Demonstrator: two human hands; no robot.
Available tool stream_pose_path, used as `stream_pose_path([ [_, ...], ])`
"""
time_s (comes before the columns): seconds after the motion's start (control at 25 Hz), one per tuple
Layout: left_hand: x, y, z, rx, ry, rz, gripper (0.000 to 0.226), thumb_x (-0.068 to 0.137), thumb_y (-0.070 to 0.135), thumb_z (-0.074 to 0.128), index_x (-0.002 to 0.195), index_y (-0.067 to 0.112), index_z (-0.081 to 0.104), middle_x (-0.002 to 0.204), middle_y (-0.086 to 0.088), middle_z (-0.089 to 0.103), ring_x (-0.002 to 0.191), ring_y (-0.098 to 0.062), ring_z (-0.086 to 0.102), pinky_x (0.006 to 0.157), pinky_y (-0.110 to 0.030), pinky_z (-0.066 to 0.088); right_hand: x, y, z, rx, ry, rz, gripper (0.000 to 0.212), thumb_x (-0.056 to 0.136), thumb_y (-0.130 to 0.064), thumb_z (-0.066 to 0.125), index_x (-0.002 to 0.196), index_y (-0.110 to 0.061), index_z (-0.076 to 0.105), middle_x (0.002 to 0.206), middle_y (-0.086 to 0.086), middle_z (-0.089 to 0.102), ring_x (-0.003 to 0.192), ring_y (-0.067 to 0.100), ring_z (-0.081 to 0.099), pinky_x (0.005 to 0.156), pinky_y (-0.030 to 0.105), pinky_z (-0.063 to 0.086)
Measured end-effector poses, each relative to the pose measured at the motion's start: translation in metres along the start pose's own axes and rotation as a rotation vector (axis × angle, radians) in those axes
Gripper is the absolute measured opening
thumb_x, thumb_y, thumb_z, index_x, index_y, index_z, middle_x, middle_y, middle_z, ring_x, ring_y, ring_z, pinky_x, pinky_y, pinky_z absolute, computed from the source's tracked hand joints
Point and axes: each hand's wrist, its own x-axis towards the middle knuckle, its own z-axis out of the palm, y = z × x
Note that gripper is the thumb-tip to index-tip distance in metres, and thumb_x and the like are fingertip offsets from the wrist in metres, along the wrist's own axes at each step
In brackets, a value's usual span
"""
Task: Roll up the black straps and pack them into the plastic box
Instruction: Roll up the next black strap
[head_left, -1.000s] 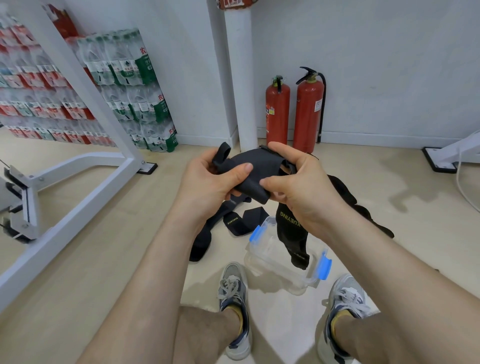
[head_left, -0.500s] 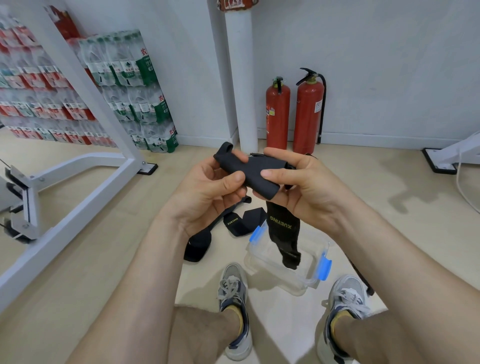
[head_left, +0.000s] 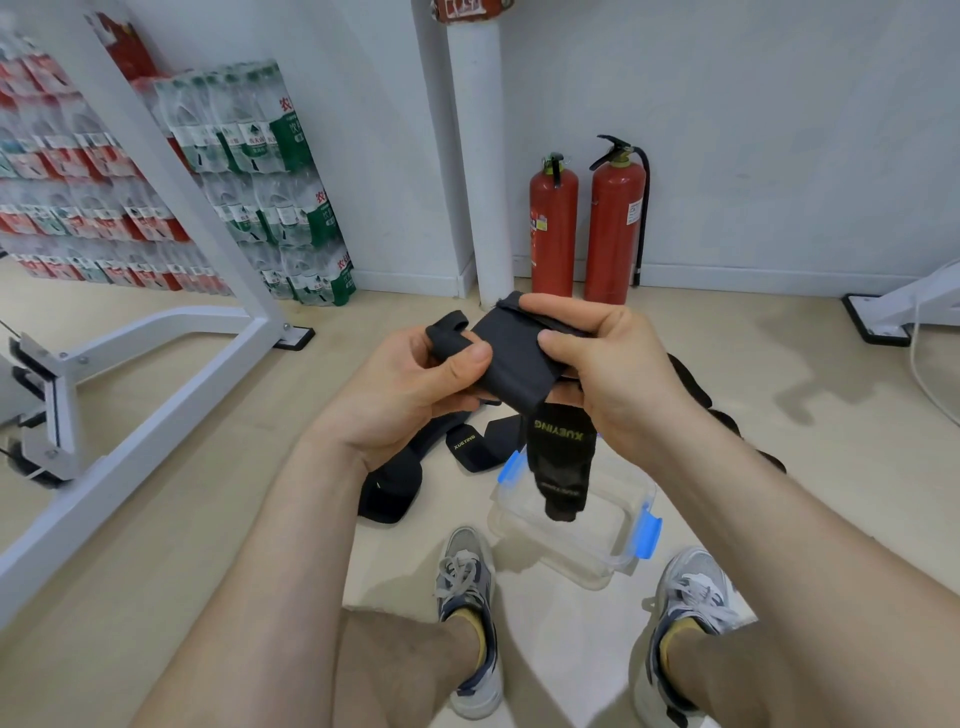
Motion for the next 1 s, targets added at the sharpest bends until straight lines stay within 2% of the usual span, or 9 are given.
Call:
stream_pose_path([
  [0.12, -0.001, 0.004, 0.01, -0.005, 0.083, 0.005, 0.02, 0.075, 0.026, 0.07, 0.08, 0.009, 0.061, 0.073, -0.003, 0.071, 0.062, -0.013, 0.069, 0.053, -0.016, 0.05, -0.003, -0.003, -0.001, 0.021, -0.019, -0.059, 0.031, 0.095, 0.002, 0.056, 0.117, -0.015, 0.07, 0.103, 0.004, 0.074, 0.082, 0.017, 0.074, 0.058, 0.027, 0.058],
  [0.2, 0.002, 0.003, 0.013, 0.014, 0.18, 0.014, 0.018, 0.079, 0.022, 0.073, 0.08, 0.011, 0.06, 0.069, -0.003, 0.071, 0.058, -0.017, 0.069, 0.05, -0.019, 0.05, -0.005, -0.003, -0.001, 0.018, -0.073, -0.07, 0.035, 0.088, -0.004, 0.068, 0.121, -0.015, 0.067, 0.1, 0.003, 0.074, 0.081, 0.015, 0.074, 0.058, 0.025, 0.057],
  [0.36, 0.009, -0.002, 0.018, -0.03, 0.299, 0.031, 0.019, 0.087, 0.004, 0.071, 0.081, 0.015, 0.056, 0.063, 0.004, 0.066, 0.054, -0.018, 0.064, 0.047, -0.023, 0.049, -0.003, 0.002, -0.002, -0.178, -0.133, -0.1, 0.063, 0.076, 0.007, 0.078, 0.131, -0.018, 0.062, 0.116, 0.003, 0.07, 0.098, 0.017, 0.072, 0.078, 0.036, 0.061],
  [0.48, 0.009, -0.005, 0.012, -0.171, 0.174, 0.023, 0.018, 0.084, 0.011, 0.075, 0.089, 0.02, 0.061, 0.071, 0.001, 0.066, 0.056, -0.019, 0.055, 0.048, -0.02, 0.048, -0.002, 0.001, -0.004, -0.039, -0.16, -0.062, 0.056, 0.079, 0.01, 0.072, 0.13, -0.014, 0.062, 0.119, 0.01, 0.069, 0.101, 0.024, 0.072, 0.081, 0.039, 0.061],
  [0.56, 0.007, -0.007, 0.003, -0.294, -0.018, 0.017, 0.033, 0.068, 0.024, 0.089, 0.094, 0.022, 0.068, 0.076, -0.001, 0.064, 0.059, -0.015, 0.055, 0.055, -0.019, 0.05, -0.002, -0.001, -0.006, 0.098, -0.199, -0.013, 0.051, 0.082, 0.011, 0.066, 0.129, -0.01, 0.062, 0.118, 0.014, 0.07, 0.097, 0.026, 0.073, 0.075, 0.038, 0.061],
  [0.64, 0.008, -0.008, -0.001, -0.314, -0.12, 0.049, 0.044, 0.056, 0.033, 0.094, 0.092, 0.023, 0.072, 0.082, -0.002, 0.067, 0.067, -0.013, 0.062, 0.064, -0.021, 0.053, -0.003, -0.003, -0.007, 0.163, -0.227, 0.025, 0.049, 0.084, 0.012, 0.063, 0.129, -0.008, 0.061, 0.119, 0.016, 0.069, 0.094, 0.028, 0.073, 0.07, 0.035, 0.061],
  [0.84, 0.01, -0.007, 0.0, -0.337, -0.097, 0.147, 0.029, 0.06, 0.031, 0.088, 0.082, 0.015, 0.077, 0.092, -0.007, 0.075, 0.089, -0.019, 0.073, 0.075, -0.025, 0.058, -0.007, -0.003, -0.002, 0.177, -0.228, 0.059, 0.042, 0.087, 0.008, 0.061, 0.125, -0.01, 0.064, 0.12, 0.017, 0.068, 0.095, 0.03, 0.073, 0.065, 0.032, 0.061],
  [0.96, 0.008, -0.004, 0.003, -0.295, -0.027, 0.144, 0.02, 0.064, 0.027, 0.08, 0.079, 0.013, 0.077, 0.089, -0.009, 0.076, 0.087, -0.023, 0.074, 0.074, -0.029, 0.059, -0.008, -0.002, 0.002, 0.137, -0.19, 0.086, 0.025, 0.097, -0.014, 0.057, 0.12, -0.013, 0.068, 0.12, 0.017, 0.069, 0.102, 0.034, 0.071, 0.065, 0.035, 0.063],
  [1.0, 0.007, -0.003, 0.005, -0.28, 0.006, 0.139, 0.019, 0.065, 0.024, 0.079, 0.079, 0.01, 0.075, 0.088, -0.01, 0.075, 0.085, -0.024, 0.074, 0.072, -0.03, 0.059, -0.007, -0.001, 0.003, 0.141, -0.175, 0.098, 0.027, 0.1, -0.024, 0.053, 0.118, -0.012, 0.069, 0.117, 0.016, 0.07, 0.102, 0.035, 0.071, 0.067, 0.037, 0.063],
])
